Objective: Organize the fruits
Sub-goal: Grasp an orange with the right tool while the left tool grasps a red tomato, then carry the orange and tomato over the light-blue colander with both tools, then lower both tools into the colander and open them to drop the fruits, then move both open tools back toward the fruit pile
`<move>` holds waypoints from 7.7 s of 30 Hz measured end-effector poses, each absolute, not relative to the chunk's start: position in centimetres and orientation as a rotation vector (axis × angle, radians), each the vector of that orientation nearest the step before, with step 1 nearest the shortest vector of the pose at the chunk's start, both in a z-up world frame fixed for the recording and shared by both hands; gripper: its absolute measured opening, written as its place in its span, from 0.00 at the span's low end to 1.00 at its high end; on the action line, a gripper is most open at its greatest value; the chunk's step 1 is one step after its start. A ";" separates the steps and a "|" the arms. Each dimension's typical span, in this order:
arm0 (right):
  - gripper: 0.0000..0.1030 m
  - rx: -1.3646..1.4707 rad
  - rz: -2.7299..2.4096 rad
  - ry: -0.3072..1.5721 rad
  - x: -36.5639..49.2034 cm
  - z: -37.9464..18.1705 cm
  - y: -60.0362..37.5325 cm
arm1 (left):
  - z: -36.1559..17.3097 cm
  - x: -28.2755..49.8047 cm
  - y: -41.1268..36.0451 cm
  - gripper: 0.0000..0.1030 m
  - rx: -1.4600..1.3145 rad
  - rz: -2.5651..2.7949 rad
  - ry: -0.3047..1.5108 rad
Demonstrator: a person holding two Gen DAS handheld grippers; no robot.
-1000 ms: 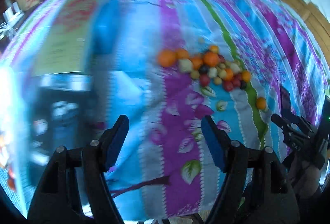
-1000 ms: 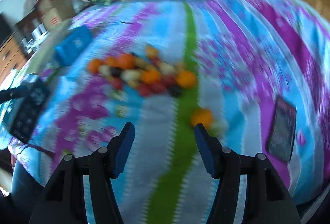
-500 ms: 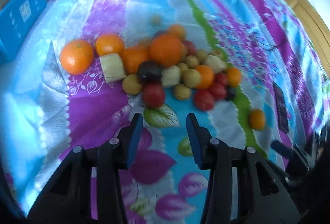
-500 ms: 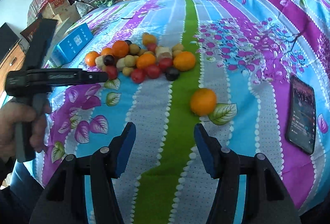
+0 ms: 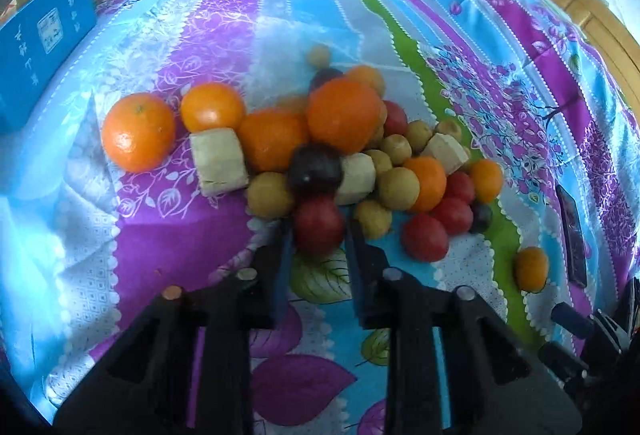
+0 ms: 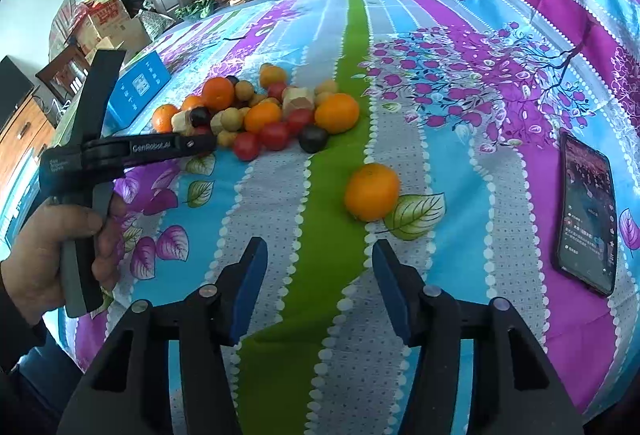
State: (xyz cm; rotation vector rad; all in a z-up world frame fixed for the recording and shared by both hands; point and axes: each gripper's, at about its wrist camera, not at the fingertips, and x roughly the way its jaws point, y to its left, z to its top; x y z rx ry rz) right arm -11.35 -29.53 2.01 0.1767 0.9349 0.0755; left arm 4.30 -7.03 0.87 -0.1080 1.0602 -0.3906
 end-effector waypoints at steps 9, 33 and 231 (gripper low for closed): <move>0.57 0.197 0.015 0.920 -8.9 1.6 -31.6 | 3.7 2.2 -6.7 0.25 -0.052 -0.387 1.028; 0.39 0.175 -0.042 0.919 -6.9 3.6 -29.9 | 7.6 -0.3 -6.5 0.25 -0.038 -0.422 0.976; 0.88 0.016 -0.035 0.737 -16.8 12.6 -18.5 | 17.4 -7.8 10.0 0.82 -0.165 -0.298 0.815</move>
